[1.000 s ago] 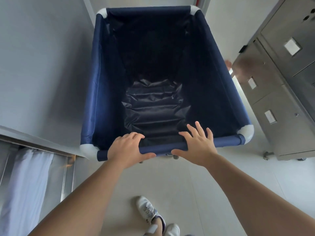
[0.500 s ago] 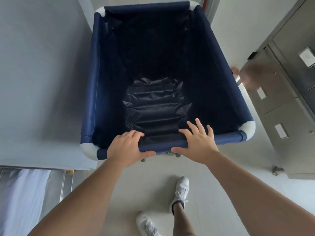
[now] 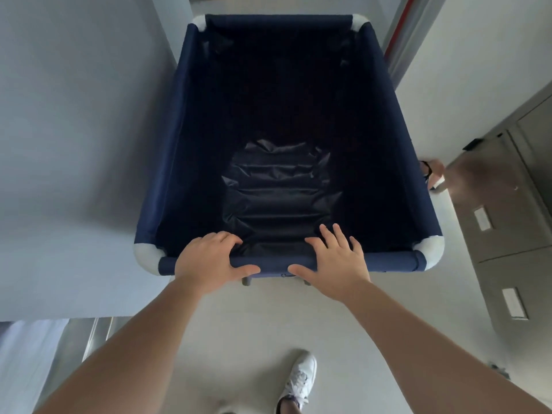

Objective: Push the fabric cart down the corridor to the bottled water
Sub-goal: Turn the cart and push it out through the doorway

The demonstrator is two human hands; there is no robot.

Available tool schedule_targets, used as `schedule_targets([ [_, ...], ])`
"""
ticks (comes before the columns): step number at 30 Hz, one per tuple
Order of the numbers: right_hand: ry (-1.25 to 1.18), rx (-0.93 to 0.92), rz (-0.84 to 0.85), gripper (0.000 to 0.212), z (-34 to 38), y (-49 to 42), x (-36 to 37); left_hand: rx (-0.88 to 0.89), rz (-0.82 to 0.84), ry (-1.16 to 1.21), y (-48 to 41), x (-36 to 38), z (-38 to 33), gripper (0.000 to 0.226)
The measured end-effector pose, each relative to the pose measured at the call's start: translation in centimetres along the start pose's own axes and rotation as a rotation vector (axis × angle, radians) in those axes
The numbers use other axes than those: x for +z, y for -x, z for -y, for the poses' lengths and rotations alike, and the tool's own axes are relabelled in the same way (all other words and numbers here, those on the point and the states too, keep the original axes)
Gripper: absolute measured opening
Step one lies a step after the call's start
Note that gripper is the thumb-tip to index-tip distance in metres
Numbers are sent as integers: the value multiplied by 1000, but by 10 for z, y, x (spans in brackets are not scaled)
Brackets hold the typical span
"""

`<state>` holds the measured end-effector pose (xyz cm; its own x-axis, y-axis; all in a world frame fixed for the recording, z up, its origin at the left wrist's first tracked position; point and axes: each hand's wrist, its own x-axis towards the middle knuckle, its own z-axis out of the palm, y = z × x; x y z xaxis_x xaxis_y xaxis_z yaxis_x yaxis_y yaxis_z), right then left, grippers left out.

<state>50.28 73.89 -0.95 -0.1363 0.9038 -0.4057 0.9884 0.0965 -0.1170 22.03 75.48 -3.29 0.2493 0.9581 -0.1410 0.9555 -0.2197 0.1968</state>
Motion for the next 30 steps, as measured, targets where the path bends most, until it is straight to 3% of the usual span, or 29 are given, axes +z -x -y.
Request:
schedule_targets([
  [16,62,5,-95,100,-35,-139,-57,-6,0,4,-145,-31,12,87],
  [30,11,11,-49,106,-39,-267,-125,54,16,-39,-285,-59,51,94],
])
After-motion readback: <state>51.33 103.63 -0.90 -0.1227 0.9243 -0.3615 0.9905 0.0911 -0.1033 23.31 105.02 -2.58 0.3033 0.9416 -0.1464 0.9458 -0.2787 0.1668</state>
